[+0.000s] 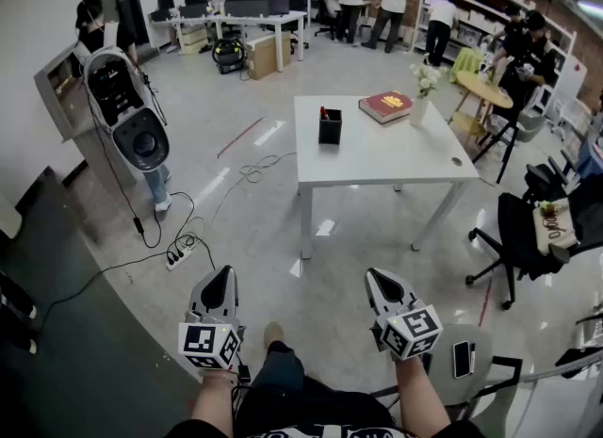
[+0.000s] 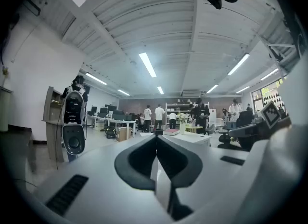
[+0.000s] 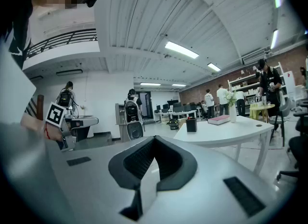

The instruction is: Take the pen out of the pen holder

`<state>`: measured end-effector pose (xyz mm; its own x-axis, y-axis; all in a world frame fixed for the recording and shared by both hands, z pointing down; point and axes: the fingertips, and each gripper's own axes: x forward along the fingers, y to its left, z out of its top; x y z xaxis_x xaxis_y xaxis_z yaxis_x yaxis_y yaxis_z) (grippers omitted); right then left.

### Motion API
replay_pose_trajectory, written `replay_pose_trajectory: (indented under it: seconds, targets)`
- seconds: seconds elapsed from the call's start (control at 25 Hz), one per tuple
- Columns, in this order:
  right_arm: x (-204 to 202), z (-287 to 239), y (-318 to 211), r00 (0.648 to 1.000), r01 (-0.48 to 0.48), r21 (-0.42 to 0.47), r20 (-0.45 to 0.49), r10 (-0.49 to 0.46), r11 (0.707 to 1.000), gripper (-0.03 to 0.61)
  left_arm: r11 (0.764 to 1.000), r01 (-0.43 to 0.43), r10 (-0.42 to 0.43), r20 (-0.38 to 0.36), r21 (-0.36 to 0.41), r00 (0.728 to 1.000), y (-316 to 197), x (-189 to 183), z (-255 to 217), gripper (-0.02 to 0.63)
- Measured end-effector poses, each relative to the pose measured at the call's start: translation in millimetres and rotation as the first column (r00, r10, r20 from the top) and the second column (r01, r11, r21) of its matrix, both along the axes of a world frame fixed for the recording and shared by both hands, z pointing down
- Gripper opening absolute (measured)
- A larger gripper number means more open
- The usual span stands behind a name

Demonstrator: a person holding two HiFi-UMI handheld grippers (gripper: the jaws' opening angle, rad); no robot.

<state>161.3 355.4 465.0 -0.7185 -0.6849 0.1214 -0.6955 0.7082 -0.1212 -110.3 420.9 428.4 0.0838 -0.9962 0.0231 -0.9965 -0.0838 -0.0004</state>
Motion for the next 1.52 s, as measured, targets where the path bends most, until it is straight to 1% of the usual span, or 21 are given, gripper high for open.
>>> replay_pose_trajectory:
  seconds: [0.16,0.4,0.64,0.68,0.84,0.96,1.04,1.28,1.52]
  targets:
    - [-3,2,-3,1.000,-0.002,-0.005,0.004,0.002,1.000,0.008,1.000,-0.009,0.009,-0.008,0.007,1.000,-5,-2,-1,0.003]
    - [-7,4,-12,1.000,-0.009,-0.017,0.014,0.009,1.000,0.008,1.000,-0.028,0.027,-0.024,-0.004,0.999,-18,-2,3,0.003]
    - [-7,13,-35,0.998,-0.054,-0.052,0.038,0.056,0.997,0.009,0.999,-0.052,0.052,-0.030,-0.011,0.998,-46,-6,8,0.003]
    - [-7,15,-40,0.997,-0.057,-0.060,0.040,0.060,0.997,0.013,0.998,-0.055,0.055,-0.032,-0.014,0.998,-51,-6,9,0.003]
    - [-12,18,-61,0.997,-0.058,-0.084,0.048,0.062,0.995,0.087,0.997,-0.076,0.075,-0.042,-0.026,0.996,-78,-9,13,0.003]
    - [-15,20,-82,0.996,-0.077,-0.101,0.043,0.082,0.992,0.137,0.995,-0.091,0.090,-0.045,-0.036,0.995,-101,-13,14,0.003]
    - [-18,18,-97,0.994,-0.091,-0.110,0.047,0.097,0.990,0.147,0.994,-0.100,0.098,-0.045,-0.041,0.994,-116,-18,11,0.003]
    - [-33,16,-139,0.991,-0.117,-0.123,0.055,0.125,0.985,0.150,0.990,-0.128,0.126,-0.045,-0.051,0.991,-161,-35,7,0.003]
    - [-59,23,-179,0.988,-0.135,-0.143,0.062,0.145,0.980,0.152,0.985,-0.159,0.157,-0.039,-0.062,0.987,-211,-56,6,0.003]
